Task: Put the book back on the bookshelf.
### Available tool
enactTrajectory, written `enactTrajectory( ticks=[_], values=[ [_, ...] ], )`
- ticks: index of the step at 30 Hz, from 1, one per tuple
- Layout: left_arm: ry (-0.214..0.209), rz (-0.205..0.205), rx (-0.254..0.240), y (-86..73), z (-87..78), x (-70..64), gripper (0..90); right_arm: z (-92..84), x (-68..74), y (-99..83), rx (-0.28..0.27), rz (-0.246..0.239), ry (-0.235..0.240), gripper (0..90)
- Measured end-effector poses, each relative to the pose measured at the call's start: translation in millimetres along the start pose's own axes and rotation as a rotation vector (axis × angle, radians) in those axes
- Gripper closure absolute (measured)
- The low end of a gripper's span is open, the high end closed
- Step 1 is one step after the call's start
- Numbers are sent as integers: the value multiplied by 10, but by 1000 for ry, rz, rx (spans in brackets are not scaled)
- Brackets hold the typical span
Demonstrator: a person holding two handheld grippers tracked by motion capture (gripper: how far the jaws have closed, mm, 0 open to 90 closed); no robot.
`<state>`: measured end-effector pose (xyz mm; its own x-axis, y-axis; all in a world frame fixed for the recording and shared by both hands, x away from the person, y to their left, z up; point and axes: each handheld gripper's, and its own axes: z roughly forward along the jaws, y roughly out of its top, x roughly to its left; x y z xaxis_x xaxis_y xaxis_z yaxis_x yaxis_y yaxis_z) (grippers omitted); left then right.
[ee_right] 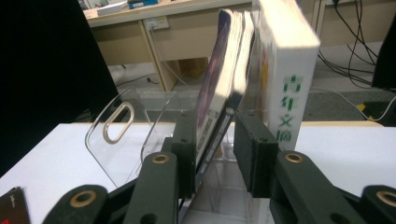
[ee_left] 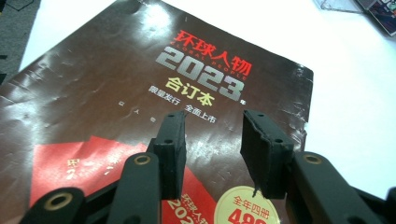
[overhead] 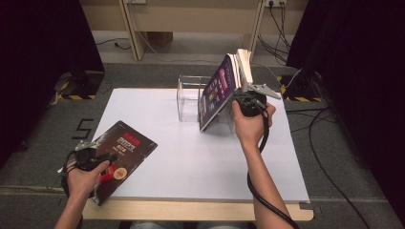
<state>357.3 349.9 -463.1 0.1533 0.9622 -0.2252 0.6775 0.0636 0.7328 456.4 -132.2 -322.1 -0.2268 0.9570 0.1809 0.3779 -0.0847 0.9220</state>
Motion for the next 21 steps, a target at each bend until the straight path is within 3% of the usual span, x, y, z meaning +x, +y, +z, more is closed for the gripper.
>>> enactTrajectory(
  ticks=[7, 18, 21],
  values=[
    [20, -8, -8, 104, -7, 92, 583, -4, -8, -105, 25, 10, 7, 685],
    [153, -2, 42, 325, 96, 471, 524, -16, -59, -363, 97, -2, 24, 618],
    [168, -11, 60, 343, 133, 583, 528, -17, -75, -450, 121, -5, 32, 617]
  ],
)
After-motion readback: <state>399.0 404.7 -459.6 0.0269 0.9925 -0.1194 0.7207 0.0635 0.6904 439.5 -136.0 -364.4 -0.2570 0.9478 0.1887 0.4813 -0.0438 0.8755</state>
